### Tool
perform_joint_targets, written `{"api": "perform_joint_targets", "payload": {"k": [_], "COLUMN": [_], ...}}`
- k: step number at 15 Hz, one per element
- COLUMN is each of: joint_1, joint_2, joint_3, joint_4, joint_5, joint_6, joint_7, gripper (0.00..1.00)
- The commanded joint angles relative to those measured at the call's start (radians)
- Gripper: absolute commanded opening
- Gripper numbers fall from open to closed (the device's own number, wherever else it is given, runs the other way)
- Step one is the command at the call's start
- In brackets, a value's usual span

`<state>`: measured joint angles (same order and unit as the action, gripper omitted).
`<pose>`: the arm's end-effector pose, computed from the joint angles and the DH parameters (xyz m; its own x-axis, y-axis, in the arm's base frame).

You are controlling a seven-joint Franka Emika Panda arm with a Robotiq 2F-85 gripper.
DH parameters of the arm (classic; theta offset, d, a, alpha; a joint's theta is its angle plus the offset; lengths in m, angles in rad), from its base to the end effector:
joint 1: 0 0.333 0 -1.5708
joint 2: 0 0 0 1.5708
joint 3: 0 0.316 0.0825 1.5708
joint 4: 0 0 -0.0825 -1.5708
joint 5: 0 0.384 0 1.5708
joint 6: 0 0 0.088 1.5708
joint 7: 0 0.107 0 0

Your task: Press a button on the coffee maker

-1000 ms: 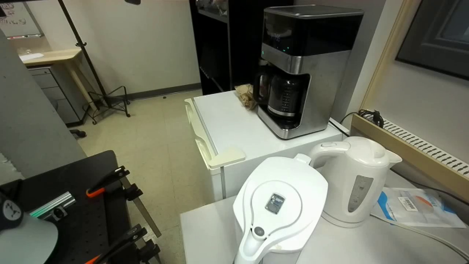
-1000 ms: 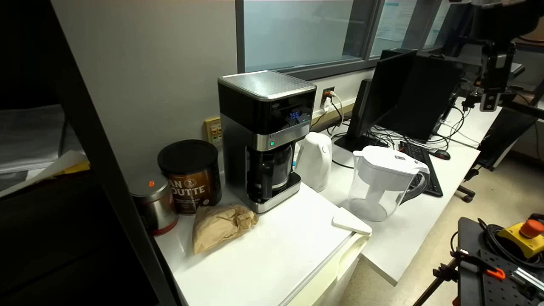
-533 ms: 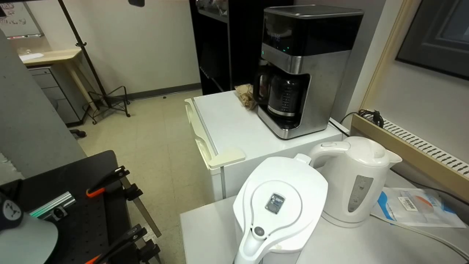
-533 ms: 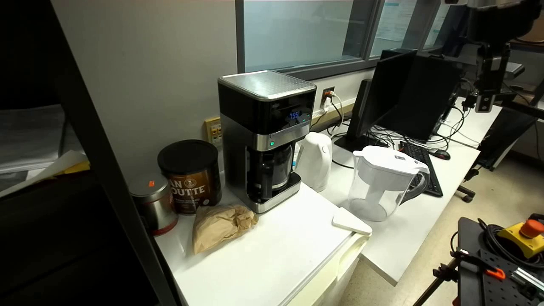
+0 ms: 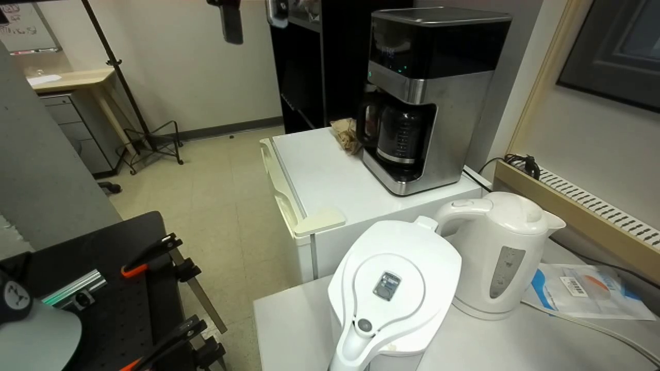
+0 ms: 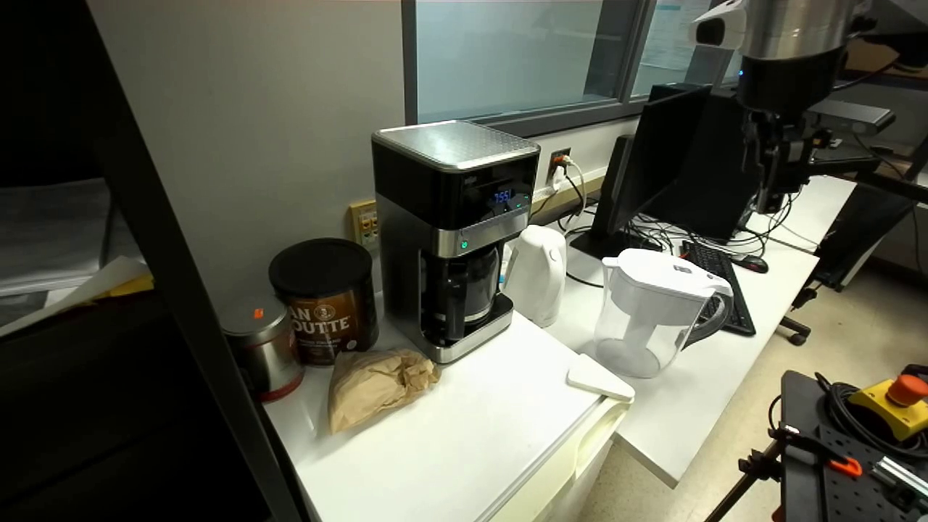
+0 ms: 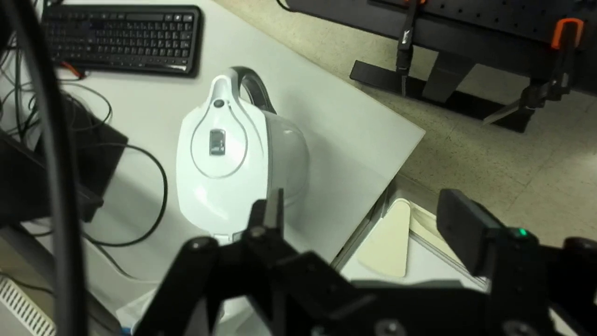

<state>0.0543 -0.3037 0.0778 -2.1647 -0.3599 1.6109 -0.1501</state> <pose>0.4371 0.0239 0.5097 0.9153 0.2665 -0.3019 0.3601 -0.8772 0.3174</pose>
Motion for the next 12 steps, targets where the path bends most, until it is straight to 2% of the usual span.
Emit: {"api": "perform_joint_targets", "payload": {"k": [1,4,8,12], "joint_1": [0.030,0.038,0.034,0.024], "joint_2": [0.024,0.041,0.073,0.123], "joint_3": [0.001,0.005,0.007,0.005], "joint_4": [-0.039,-0.082,-0.123,-0.128], "joint_5": [-0.086,-0.165,-0.261,-0.349], "joint_6": [0.118,0.263,0.473,0.648], "joint_7": [-0.100,-0.134,-0.126,-0.107], "gripper": [0.53,0.28,0.01,0.00]}}
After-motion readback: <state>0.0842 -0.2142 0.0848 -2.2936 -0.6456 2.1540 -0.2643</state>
